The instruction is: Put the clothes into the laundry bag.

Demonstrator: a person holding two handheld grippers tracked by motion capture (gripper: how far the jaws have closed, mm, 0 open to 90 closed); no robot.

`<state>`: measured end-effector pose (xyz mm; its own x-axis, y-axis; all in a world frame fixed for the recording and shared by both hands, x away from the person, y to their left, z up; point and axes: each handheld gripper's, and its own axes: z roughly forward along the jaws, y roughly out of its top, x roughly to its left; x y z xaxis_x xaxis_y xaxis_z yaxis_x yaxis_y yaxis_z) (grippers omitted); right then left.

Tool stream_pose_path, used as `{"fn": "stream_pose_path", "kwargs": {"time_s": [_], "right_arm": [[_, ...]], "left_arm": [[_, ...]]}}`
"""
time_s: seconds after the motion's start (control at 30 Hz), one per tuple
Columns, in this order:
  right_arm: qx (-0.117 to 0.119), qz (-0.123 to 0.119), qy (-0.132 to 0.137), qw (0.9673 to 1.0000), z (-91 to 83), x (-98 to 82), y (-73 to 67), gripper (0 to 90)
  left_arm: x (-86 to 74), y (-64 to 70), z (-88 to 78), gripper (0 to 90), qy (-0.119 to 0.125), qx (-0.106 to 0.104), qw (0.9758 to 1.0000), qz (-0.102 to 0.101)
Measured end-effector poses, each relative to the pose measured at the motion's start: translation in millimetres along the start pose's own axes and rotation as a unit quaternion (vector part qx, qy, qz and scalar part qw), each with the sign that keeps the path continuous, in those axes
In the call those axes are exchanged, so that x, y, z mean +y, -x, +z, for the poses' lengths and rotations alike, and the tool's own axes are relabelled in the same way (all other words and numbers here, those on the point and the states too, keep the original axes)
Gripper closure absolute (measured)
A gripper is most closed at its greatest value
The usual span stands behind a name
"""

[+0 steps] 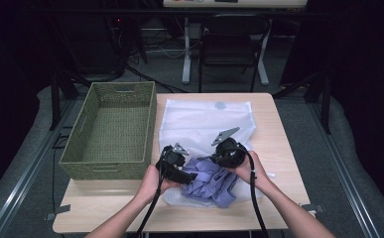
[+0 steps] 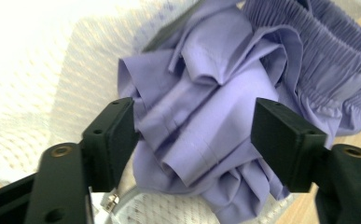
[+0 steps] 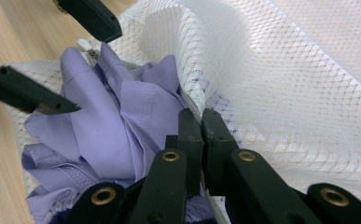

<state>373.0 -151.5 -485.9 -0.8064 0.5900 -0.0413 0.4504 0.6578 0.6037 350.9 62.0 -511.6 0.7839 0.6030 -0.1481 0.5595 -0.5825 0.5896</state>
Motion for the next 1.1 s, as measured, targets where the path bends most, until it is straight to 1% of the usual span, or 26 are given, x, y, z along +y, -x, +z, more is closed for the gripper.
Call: {"fn": "stream_pose_path", "kwargs": {"time_s": [0.03, 0.07, 0.13, 0.2, 0.23, 0.3, 0.33, 0.4, 0.43, 0.5, 0.53, 0.57, 0.6, 0.63, 0.67, 0.7, 0.73, 0.77, 0.8, 0.83, 0.9, 0.93, 0.97, 1.03, 1.07, 1.1], "right_arm": [[0.000, 0.000, 0.000, 1.0000, 0.2, 0.1, -0.1, 88.0], [0.002, 0.000, 0.000, 1.0000, 0.4, 0.1, -0.2, 88.0], [0.003, 0.001, 0.001, 1.0000, 0.7, 0.2, -0.8, 88.1], [0.002, 0.000, -0.001, 1.0000, 0.3, 0.3, -0.4, 88.1], [0.003, 0.000, -0.001, 1.0000, 0.2, 0.3, 0.0, 88.1], [0.004, 0.000, -0.001, 1.0000, 0.2, 0.7, 0.0, 88.1], [0.004, 0.003, 0.003, 1.0000, 0.4, 0.6, -0.8, 88.2], [0.004, -0.001, 0.000, 1.0000, -0.8, 1.1, -0.9, 88.2], [0.003, 0.000, 0.001, 1.0000, -1.2, 1.1, -1.3, 88.2], [0.005, 0.001, 0.002, 1.0000, -2.9, 1.5, -1.2, 88.2], [0.005, 0.001, 0.004, 1.0000, -3.5, 1.5, -1.1, 88.3], [0.005, 0.001, 0.004, 1.0000, -4.6, 1.7, -1.1, 88.3], [0.005, 0.001, 0.006, 1.0000, -5.5, 2.0, -1.3, 88.3], [0.005, 0.001, 0.008, 1.0000, -7.0, 2.2, -1.5, 88.3], [0.005, 0.001, 0.010, 0.9999, -8.5, 2.6, -1.9, 88.3], [0.004, 0.001, 0.013, 0.9999, -9.4, 2.9, -2.5, 88.3], [0.006, 0.000, 0.017, 0.9998, -11.2, 3.4, -2.7, 88.3], [0.004, -0.001, 0.020, 0.9998, -12.6, 4.2, -3.4, 88.3], [0.005, 0.001, 0.022, 0.9997, -13.4, 4.8, -3.9, 88.3], [0.004, -0.002, 0.025, 0.9997, -14.3, 5.4, -4.3, 88.3], [0.005, 0.000, 0.027, 0.9996, -14.5, 5.7, -5.5, 88.3], [0.007, -0.001, 0.026, 0.9996, -13.5, 5.6, -5.1, 88.3], [0.007, -0.001, 0.021, 0.9998, -12.7, 5.2, -5.1, 88.3], [0.009, -0.002, 0.011, 0.9999, -9.3, 3.4, -4.8, 88.2], [0.008, -0.001, 0.007, 0.9999, -7.3, 1.9, -4.5, 88.2], [0.008, -0.003, 0.002, 1.0000, -6.5, 1.1, -4.0, 88.1]], "left_arm": [[-0.4, 1.1, 3.2, 28.5, -0.005, -0.006, 1.0000, 0.005], [-0.8, 4.0, 7.4, 27.2, -0.005, -0.008, 0.9999, 0.002], [-0.6, 10.4, 15.4, 27.3, -0.006, -0.007, 0.9999, 0.015], [0.0, 13.4, 22.4, 28.7, -0.012, -0.006, 0.9997, 0.022], [0.2, 14.2, 26.3, 29.6, -0.012, -0.002, 0.9997, 0.023], [1.6, 13.9, 33.7, 37.2, -0.012, 0.000, 0.9997, 0.022], [2.1, 14.1, 36.0, 40.8, -0.011, 0.002, 0.9997, 0.020], [3.1, 14.1, 40.3, 52.4, -0.011, 0.002, 0.9997, 0.023], [3.5, 14.6, 42.8, 56.7, -0.012, 0.004, 0.9996, 0.024], [4.1, 14.5, 46.7, 68.1, -0.010, 0.004, 0.9996, 0.027], [4.5, 14.2, 48.1, 72.1, -0.007, 0.005, 0.9996, 0.026], [4.6, 13.4, 48.9, 77.7, -0.001, 0.006, 0.9997, 0.024], [4.7, 12.3, 49.1, 82.2, 0.008, 0.012, 0.9997, 0.021], [5.3, 11.1, 49.1, 85.2, 0.024, 0.019, 0.9995, 0.010], [6.2, 9.4, 48.1, 86.3, 0.029, 0.022, 0.9993, 0.010], [8.2, 7.2, 46.4, 86.7, 0.040, 0.025, 0.9989, -0.001], [10.3, 5.0, 43.9, 86.8, 0.051, 0.033, 0.9981, -0.006], [11.7, 4.0, 42.6, 86.9, 0.057, 0.038, 0.9976, -0.009], [13.1, 3.2, 40.9, 86.9, 0.065, 0.044, 0.9967, -0.017], [14.3, 2.0, 39.4, 86.9, 0.068, 0.048, 0.9964, -0.018], [14.7, 0.7, 39.2, 86.4, 0.066, 0.050, 0.9963, -0.021], [14.3, -0.3, 40.1, 84.8, 0.058, 0.045, 0.9971, -0.017], [13.0, -0.3, 42.2, 82.0, 0.053, 0.041, 0.9976, -0.018], [12.2, -0.1, 43.4, 72.5, 0.040, 0.028, 0.9987, -0.014], [12.1, 0.5, 42.3, 68.9, 0.036, 0.028, 0.9989, -0.008], [12.1, 2.0, 40.9, 63.2, 0.035, 0.030, 0.9989, -0.005]]}}
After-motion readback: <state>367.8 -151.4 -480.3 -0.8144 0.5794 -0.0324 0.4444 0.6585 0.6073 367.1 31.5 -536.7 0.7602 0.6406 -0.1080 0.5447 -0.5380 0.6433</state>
